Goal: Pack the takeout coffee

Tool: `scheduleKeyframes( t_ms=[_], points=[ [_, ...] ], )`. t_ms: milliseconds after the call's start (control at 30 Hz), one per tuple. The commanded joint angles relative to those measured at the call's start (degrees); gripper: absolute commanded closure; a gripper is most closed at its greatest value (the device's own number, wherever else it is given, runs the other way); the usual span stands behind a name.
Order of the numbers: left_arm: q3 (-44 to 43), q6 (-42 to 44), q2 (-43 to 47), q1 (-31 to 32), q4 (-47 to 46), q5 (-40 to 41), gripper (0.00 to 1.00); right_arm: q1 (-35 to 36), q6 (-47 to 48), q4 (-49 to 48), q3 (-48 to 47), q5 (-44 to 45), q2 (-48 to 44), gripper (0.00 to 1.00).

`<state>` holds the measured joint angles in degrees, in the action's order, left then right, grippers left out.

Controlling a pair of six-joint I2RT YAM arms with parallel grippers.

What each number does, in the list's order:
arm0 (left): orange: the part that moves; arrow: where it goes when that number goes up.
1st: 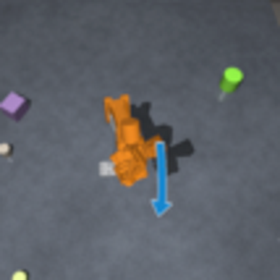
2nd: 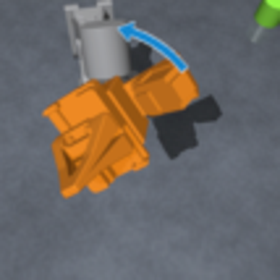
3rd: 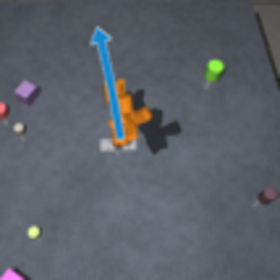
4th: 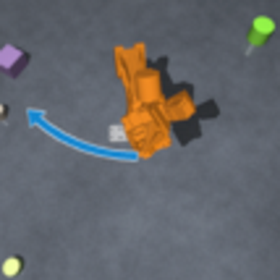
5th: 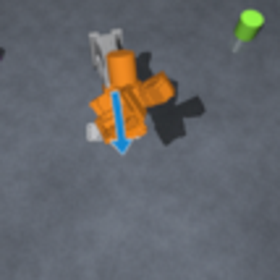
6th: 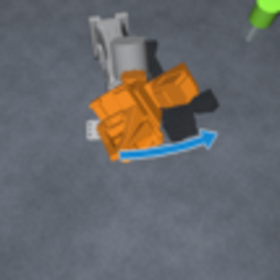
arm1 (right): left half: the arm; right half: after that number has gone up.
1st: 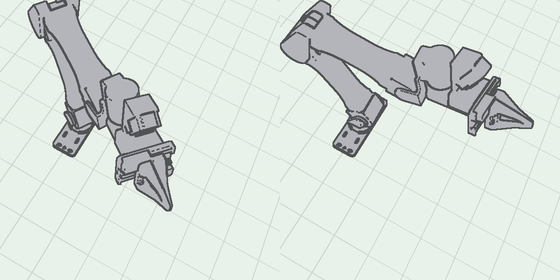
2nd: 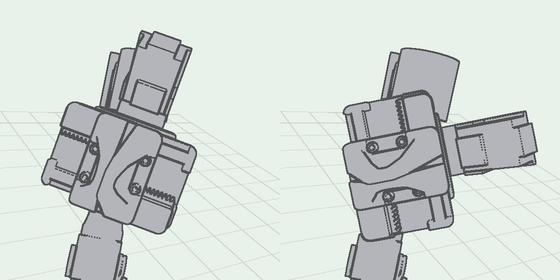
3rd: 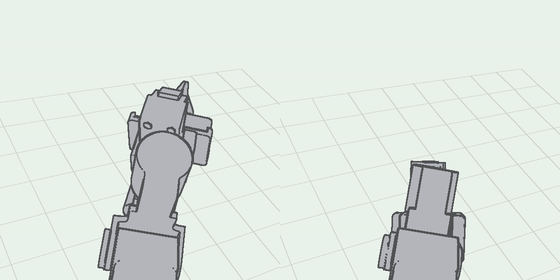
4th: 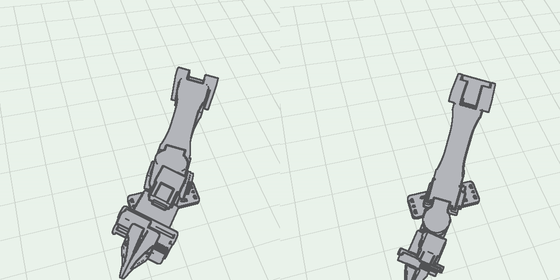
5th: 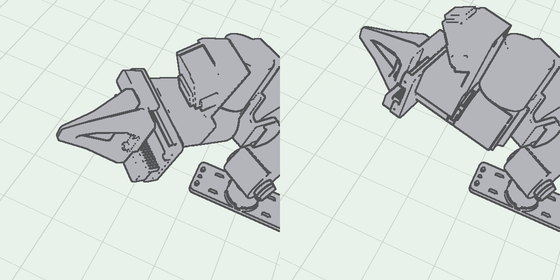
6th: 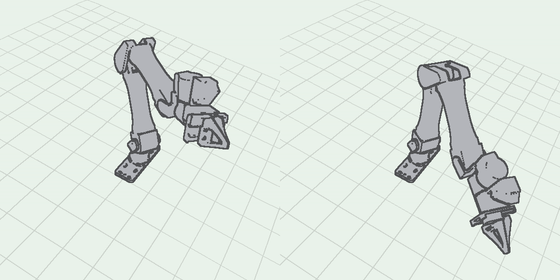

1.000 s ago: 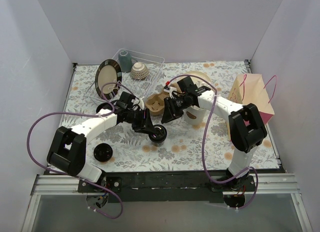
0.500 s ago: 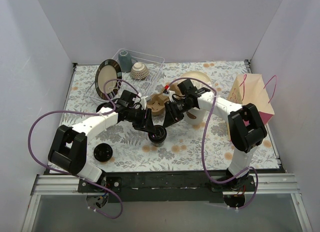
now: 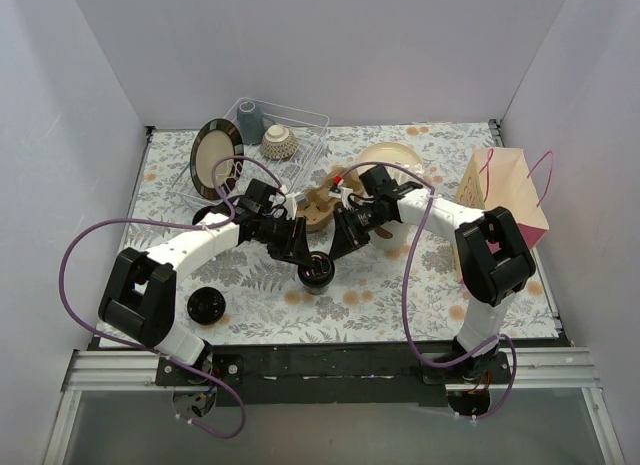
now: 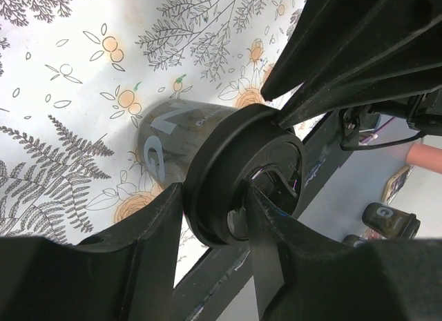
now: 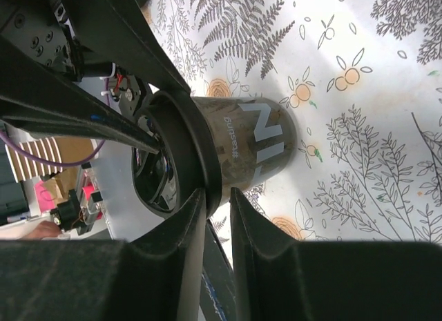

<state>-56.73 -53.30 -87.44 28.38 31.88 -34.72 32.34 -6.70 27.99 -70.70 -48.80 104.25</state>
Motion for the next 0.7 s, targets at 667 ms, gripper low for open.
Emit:
scheduleKeyframes(
  t_ms=[667],
  points=[
    [5.05,1.19,-6.87,2.03,4.94,17.93,0.66,0.97,0.37,-3.31,8.59,14.26,0.08,0.74]
  ],
)
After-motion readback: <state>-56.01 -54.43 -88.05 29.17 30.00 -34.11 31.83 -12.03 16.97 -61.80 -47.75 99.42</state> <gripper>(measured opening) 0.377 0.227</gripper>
